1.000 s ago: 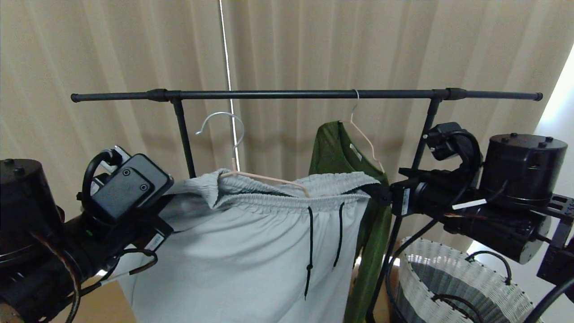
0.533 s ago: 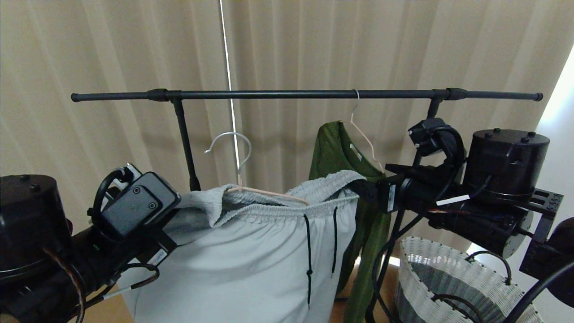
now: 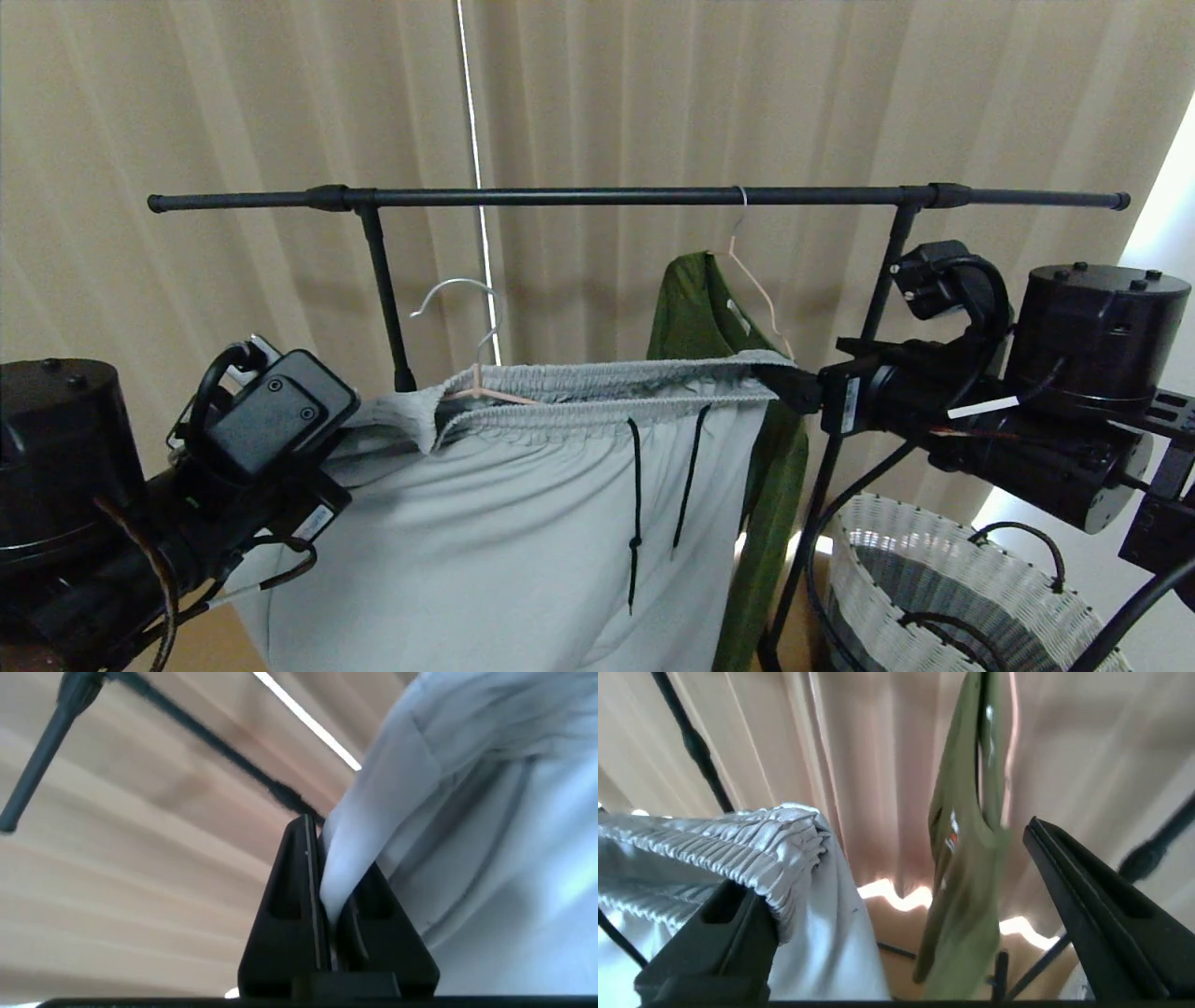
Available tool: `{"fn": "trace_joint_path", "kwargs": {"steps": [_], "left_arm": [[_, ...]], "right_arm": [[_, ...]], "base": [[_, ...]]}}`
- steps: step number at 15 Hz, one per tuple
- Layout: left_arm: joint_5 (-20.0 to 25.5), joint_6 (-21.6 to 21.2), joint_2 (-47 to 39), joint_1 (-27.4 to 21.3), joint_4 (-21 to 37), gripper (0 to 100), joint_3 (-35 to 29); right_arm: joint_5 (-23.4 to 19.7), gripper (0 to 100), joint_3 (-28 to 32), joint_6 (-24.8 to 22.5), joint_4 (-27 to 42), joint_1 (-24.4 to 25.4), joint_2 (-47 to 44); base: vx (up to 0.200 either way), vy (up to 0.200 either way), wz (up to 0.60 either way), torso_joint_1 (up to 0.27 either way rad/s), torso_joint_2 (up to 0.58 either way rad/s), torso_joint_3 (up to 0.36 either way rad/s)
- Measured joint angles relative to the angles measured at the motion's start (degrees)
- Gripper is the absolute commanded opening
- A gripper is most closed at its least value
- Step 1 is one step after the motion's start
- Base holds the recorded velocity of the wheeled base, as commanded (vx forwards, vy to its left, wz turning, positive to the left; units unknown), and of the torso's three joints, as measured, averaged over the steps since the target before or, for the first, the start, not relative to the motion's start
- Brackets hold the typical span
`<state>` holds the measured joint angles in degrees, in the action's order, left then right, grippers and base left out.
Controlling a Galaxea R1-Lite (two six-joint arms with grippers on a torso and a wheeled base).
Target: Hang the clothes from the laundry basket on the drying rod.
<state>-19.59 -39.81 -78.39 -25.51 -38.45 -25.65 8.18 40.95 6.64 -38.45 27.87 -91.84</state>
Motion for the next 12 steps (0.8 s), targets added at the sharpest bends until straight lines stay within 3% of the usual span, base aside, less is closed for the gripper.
{"fn": "trace_joint_path", "kwargs": {"steps": [2, 4, 7, 12], "left_arm": [[-2.82, 2.4, -0.59, -0.61, 0.0, 0, -1.16], [-4.68, 7.52, -1.33, -2.32, 0.05, 0, -2.4], [-4.95, 10.53, -2.21, -3.47, 0.07, 0, -3.01], [-4.82, 14.56, -2.65, -5.9, 0.02, 0, -3.01]], "right_arm": [[-0.6, 100, -1.93, -0.05, -0.17, 2.69, 1.07], [-0.72, 100, -3.88, -0.74, -0.15, 7.88, 2.23], [-1.05, 100, -7.13, -6.74, -0.11, 15.57, 3.67], [-1.04, 100, -7.3, -14.25, 0.02, 18.85, 3.97]], "base": [[0.0, 0.0, 0.0, 0.0, 0.0, 0.0], [0.0, 0.0, 0.0, 0.0, 0.0, 0.0], [0.0, 0.0, 0.0, 0.0, 0.0, 0.0], [0.0, 0.0, 0.0, 0.0, 0.0, 0.0]]}}
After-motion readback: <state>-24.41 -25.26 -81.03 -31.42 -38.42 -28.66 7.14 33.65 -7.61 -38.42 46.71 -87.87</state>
